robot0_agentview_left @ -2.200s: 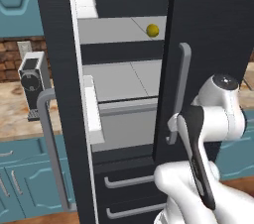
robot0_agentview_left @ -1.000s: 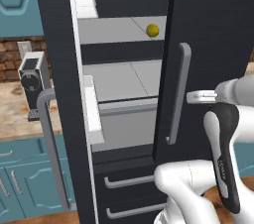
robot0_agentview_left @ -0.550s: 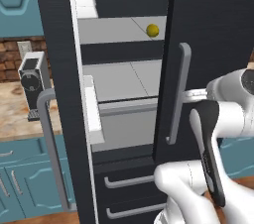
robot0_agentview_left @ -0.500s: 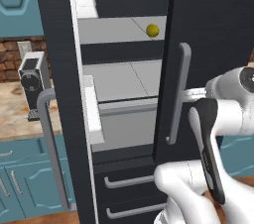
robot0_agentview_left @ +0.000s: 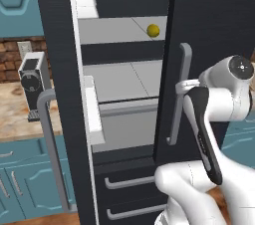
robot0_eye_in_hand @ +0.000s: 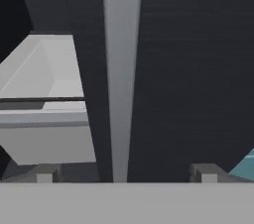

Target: Retrieve a lemon from the fridge and place it on the cutting board with the fish.

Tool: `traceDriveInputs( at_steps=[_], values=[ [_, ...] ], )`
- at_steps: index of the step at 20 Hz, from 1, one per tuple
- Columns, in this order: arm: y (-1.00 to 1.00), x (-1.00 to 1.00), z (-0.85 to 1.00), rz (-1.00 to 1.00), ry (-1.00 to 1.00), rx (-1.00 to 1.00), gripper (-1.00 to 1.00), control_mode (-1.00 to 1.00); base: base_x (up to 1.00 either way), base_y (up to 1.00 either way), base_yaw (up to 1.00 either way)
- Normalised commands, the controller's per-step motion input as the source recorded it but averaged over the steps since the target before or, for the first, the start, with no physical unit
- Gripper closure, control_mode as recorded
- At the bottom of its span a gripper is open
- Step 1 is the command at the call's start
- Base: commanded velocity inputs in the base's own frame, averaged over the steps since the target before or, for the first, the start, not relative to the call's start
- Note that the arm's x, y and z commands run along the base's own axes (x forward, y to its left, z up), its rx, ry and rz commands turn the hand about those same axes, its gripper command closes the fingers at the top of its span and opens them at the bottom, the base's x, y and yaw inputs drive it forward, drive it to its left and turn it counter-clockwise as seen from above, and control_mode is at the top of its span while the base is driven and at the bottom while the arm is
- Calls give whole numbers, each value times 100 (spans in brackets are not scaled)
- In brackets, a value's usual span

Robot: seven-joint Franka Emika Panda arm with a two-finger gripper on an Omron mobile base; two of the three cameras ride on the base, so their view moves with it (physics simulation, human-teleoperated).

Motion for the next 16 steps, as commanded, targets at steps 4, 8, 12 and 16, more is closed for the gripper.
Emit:
traceDriveInputs(
  at_steps=[4,8,12,16],
  values=[
    [0,50,0,0,0,0,-100,-100,0,0,0],
    [0,64,0,0,0,0,-100,-100,0,0,0],
    [0,64,-4,1,0,0,-100,-100,0,0,0],
    [0,64,-17,2,-2,0,-100,-100,0,0,0]
  ],
)
